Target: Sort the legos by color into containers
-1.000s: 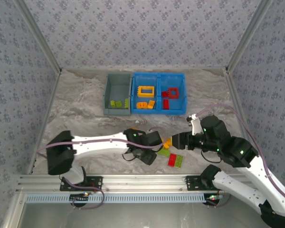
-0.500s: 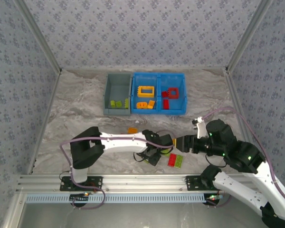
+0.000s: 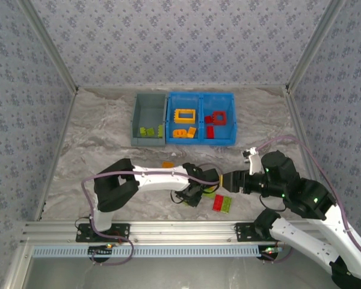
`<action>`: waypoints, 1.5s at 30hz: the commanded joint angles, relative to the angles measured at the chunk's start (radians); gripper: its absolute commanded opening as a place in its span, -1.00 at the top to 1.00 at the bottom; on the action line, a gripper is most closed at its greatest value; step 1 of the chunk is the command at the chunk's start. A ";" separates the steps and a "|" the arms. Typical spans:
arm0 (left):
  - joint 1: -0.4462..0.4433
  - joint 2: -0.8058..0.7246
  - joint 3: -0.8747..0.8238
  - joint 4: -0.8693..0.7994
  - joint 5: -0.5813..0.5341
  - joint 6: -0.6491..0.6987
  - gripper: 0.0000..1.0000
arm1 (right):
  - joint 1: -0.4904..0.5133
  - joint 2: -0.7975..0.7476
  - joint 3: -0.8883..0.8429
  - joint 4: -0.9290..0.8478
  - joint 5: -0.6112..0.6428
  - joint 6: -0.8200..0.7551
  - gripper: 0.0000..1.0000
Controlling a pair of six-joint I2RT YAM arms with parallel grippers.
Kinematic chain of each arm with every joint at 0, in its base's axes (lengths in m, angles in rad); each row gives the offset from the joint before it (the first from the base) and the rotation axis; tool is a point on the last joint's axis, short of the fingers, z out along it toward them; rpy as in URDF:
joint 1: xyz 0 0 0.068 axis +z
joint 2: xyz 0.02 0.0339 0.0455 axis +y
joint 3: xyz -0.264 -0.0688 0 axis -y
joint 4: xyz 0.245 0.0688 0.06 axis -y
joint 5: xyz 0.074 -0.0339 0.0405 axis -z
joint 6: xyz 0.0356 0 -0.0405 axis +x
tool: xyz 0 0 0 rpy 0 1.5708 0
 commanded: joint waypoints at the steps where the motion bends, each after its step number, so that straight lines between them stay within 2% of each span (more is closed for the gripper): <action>1: 0.045 -0.141 0.010 -0.080 -0.059 -0.021 0.44 | 0.006 0.009 0.019 0.055 -0.022 -0.019 -0.25; 5: 0.167 -0.301 0.029 -0.160 -0.079 0.010 0.44 | 0.006 0.082 0.025 0.151 -0.055 -0.051 -0.26; 8: 0.318 -0.385 0.051 -0.186 -0.051 0.079 0.43 | 0.015 0.180 0.031 0.253 -0.070 -0.079 -0.25; 10: 0.453 -0.401 0.083 -0.184 -0.009 0.142 0.42 | 0.042 0.245 0.039 0.341 -0.049 -0.095 -0.24; 14: 0.658 -0.325 0.195 -0.138 0.057 0.246 0.42 | 0.153 0.399 0.073 0.511 0.128 -0.157 -0.24; 19: 0.825 -0.125 0.360 -0.031 0.151 0.306 0.42 | 0.323 0.663 0.229 0.615 0.503 -0.247 -0.24; 25: 0.891 0.171 0.697 -0.067 0.220 0.327 0.42 | 0.372 0.852 0.360 0.656 0.695 -0.268 -0.24; 30: 0.921 0.333 0.844 -0.086 0.268 0.312 0.41 | 0.378 0.936 0.391 0.674 0.776 -0.283 -0.24; 40: 0.942 0.413 0.834 -0.023 0.357 0.296 0.33 | 0.383 0.968 0.417 0.652 0.758 -0.269 -0.23; 42: 0.943 0.415 0.817 -0.013 0.371 0.293 0.27 | 0.385 0.968 0.418 0.644 0.757 -0.264 -0.23; 45: 0.943 0.410 0.791 -0.001 0.388 0.284 0.06 | 0.386 0.965 0.418 0.634 0.757 -0.257 -0.23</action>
